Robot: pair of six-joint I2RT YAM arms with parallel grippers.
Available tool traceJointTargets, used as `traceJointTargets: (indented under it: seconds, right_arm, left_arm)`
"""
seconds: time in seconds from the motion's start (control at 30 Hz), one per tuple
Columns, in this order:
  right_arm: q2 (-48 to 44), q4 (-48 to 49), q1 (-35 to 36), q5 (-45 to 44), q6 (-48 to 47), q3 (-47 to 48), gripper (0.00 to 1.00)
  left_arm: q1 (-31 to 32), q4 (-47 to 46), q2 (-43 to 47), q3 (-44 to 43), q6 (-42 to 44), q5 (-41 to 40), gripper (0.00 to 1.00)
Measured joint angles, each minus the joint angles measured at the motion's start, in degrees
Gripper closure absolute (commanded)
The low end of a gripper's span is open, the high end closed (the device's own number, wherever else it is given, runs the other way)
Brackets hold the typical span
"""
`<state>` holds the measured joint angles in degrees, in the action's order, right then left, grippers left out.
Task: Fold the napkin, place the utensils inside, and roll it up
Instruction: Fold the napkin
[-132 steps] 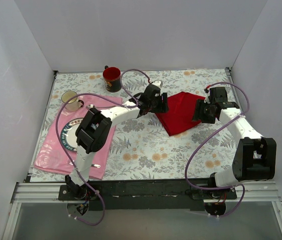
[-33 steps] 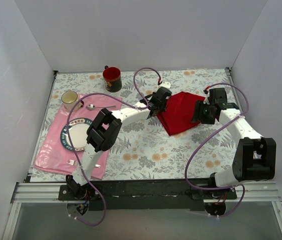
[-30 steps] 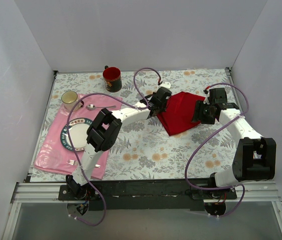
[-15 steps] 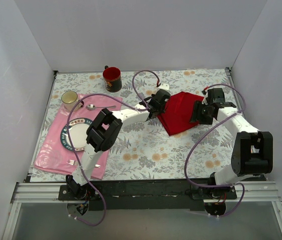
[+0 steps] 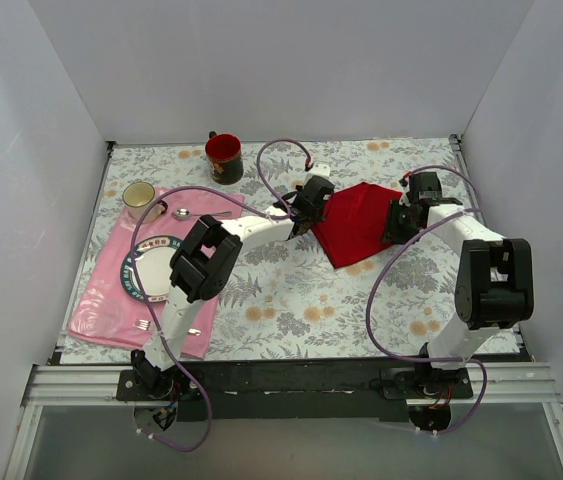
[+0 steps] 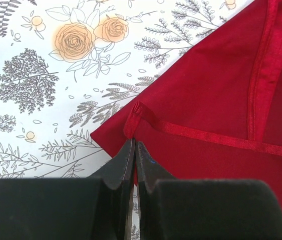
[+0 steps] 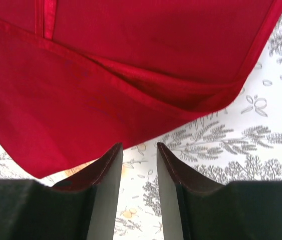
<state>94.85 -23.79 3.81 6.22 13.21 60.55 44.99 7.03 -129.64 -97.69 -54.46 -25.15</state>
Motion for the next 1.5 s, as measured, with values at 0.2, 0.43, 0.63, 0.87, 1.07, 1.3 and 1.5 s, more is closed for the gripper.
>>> traceJointTargets:
  seconds: [0.2,0.43,0.63,0.87,1.07,1.3,1.5]
  right_arm:
    - [1.7,0.9,0.0,0.6,0.0,1.6,0.65]
    - [4.0,1.9,0.0,1.3,-0.1,3.0,0.66]
    - [7.8,2.5,0.0,-1.2,-1.6,4.1,0.66]
    - [10.3,2.3,-0.1,-6.0,-4.8,6.5,0.64]
    - [10.0,-0.3,0.3,-8.2,-6.2,9.0,0.59]
    - [2.7,-2.8,3.7,-9.9,-8.1,9.6,0.22]
    - [-6.3,-1.2,9.0,-10.0,-9.1,7.4,0.21]
  left_arm:
    - [-0.4,-0.2,0.0,0.6,0.0,-0.5,1.00]
    - [-0.4,-0.2,0.0,0.6,0.0,-1.5,1.00]
    - [-0.5,-0.2,0.0,0.6,0.0,-1.9,1.00]
    - [-0.7,-0.2,0.0,0.6,0.0,-2.1,0.87]
    - [-0.7,0.6,0.0,0.2,-0.2,-2.1,0.61]
    - [-1.3,7.0,1.2,-4.8,-4.0,0.2,0.43]
    - [-5.9,11.3,15.3,3.5,-12.1,7.8,0.22]
